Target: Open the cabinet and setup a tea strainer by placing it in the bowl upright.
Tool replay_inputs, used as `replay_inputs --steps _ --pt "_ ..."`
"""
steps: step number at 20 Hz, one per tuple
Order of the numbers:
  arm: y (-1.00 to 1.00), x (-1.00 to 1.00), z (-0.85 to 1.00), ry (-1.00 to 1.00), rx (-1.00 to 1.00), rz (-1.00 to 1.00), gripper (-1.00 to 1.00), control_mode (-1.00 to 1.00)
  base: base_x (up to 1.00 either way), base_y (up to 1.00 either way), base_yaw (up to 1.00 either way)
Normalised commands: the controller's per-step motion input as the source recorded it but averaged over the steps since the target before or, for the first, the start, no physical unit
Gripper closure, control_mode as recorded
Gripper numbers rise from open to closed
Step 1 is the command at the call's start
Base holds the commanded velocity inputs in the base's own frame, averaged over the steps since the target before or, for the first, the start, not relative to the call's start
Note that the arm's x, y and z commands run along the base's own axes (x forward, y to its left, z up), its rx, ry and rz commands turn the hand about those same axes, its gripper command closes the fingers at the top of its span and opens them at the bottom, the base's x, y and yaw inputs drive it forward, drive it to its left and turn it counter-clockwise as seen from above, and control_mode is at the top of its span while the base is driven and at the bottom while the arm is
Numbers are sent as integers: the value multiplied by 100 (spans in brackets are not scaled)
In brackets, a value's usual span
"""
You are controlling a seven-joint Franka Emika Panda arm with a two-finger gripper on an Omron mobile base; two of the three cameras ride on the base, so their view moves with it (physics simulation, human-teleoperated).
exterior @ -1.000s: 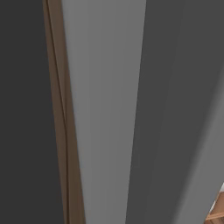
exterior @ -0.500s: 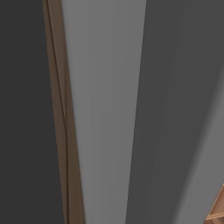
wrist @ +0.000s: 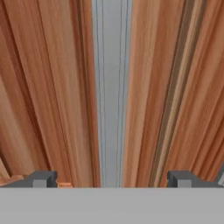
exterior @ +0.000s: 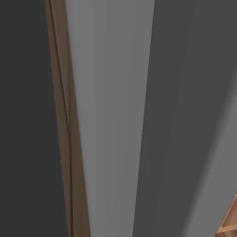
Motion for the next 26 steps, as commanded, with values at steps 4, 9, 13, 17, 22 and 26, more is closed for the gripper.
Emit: replay_inputs --steps 4,9,13,17,22,26 --pt "-4 34 -19 -7 0 8 -100 -100 0 0 0" --pt "0 31 -7 -5 0 5 -100 -100 0 0 0" --pt "9 45 -11 -6 0 0 100 -100 0 0 0" --pt "15 51 -5 -1 0 0 100 -100 0 0 0" --pt "13 39 0 0 0 0 100 -100 0 0 0" --pt "1 5 0 0 0 0 100 -100 0 0 0"
